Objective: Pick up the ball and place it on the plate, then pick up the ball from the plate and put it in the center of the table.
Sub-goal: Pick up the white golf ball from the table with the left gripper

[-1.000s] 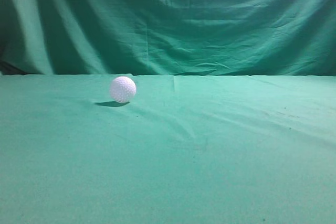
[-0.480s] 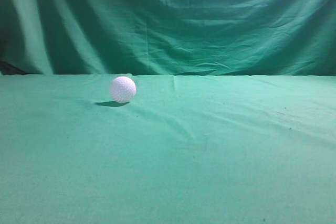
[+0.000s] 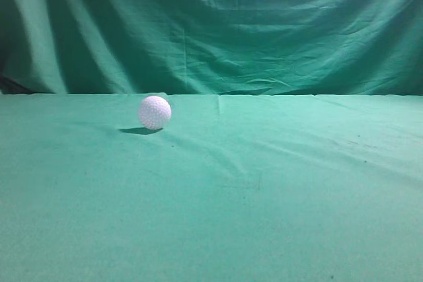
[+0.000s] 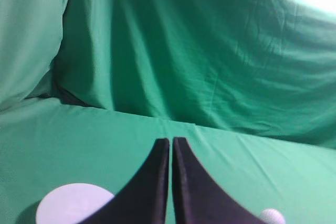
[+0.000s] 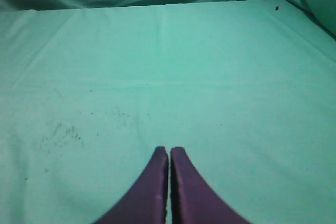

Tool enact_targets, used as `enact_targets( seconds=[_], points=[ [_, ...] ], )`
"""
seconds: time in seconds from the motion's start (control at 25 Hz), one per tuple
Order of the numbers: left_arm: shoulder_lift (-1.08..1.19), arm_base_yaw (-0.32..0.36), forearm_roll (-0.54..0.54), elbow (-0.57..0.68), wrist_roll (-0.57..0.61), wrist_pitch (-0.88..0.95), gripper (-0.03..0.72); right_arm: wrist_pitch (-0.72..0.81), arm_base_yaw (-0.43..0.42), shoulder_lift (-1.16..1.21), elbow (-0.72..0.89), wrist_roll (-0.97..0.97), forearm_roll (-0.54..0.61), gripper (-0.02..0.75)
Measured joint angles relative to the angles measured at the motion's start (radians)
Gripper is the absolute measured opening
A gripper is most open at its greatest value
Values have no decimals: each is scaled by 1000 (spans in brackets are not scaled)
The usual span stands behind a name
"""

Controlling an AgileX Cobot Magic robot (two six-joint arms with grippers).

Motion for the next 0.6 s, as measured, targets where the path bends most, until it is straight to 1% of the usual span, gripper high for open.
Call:
enact_targets(
  seconds=[0.08, 0.2, 0.44, 0.6],
  points=[
    [0, 0, -6, 0, -42, -13, 0, 0, 0, 0, 0, 0, 0, 0],
    [11, 0, -11, -50, -101, 58, 0, 0, 0, 0, 0, 0, 0, 0],
    [217, 0, -11, -203, -110, 252, 0, 0, 0, 0, 0, 0, 0, 0],
    [345, 0, -14, -263, -115, 270, 0, 0, 0, 0, 0, 0, 0, 0]
  ],
)
